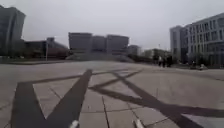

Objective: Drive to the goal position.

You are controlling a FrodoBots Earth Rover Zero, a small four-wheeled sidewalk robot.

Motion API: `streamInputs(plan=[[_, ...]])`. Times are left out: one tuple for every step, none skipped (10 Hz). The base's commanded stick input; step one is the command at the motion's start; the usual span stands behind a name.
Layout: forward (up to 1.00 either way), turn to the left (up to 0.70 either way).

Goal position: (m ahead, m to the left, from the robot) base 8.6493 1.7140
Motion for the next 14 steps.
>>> streamInputs(plan=[[1.00, 0.02], [1.00, 0.02], [1.00, 0.02], [1.00, 0.02], [1.00, 0.02], [1.00, 0.02], [1.00, 0.02], [1.00, 0.02], [1.00, 0.02], [1.00, 0.02], [1.00, 0.02], [1.00, 0.02], [1.00, 0.02], [1.00, 0.02]])
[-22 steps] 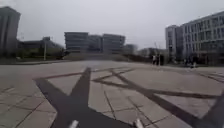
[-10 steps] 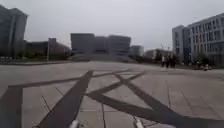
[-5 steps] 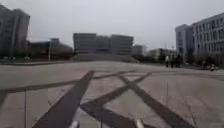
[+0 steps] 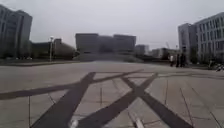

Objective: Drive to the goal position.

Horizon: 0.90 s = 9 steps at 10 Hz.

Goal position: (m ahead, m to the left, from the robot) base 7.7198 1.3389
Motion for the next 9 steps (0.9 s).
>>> streamInputs(plan=[[1.00, 0.02], [1.00, 0.02], [1.00, 0.02], [1.00, 0.02], [1.00, 0.02], [1.00, 0.02], [1.00, 0.02], [1.00, 0.02], [1.00, 0.02]])
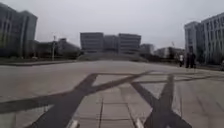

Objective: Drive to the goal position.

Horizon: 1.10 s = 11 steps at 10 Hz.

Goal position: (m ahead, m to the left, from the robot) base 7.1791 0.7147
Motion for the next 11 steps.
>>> streamInputs(plan=[[1.00, 0.02], [1.00, 0.02], [1.00, 0.02], [1.00, 0.02], [1.00, -0.37], [1.00, -0.38], [1.00, -0.38], [1.00, -0.38], [1.00, -0.38], [1.00, -0.38], [1.00, -0.38]])
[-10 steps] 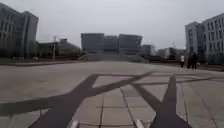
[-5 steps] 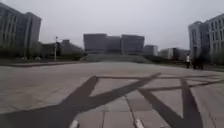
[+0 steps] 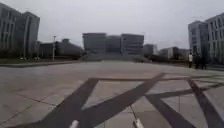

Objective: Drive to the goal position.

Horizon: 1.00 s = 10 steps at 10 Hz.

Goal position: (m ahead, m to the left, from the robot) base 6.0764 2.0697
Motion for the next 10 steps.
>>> streamInputs(plan=[[1.00, -0.38], [1.00, -0.38], [1.00, -0.23], [1.00, -0.05], [1.00, 0.02], [1.00, 0.02], [1.00, 0.02], [1.00, 0.02], [1.00, 0.02], [1.00, 0.02]])
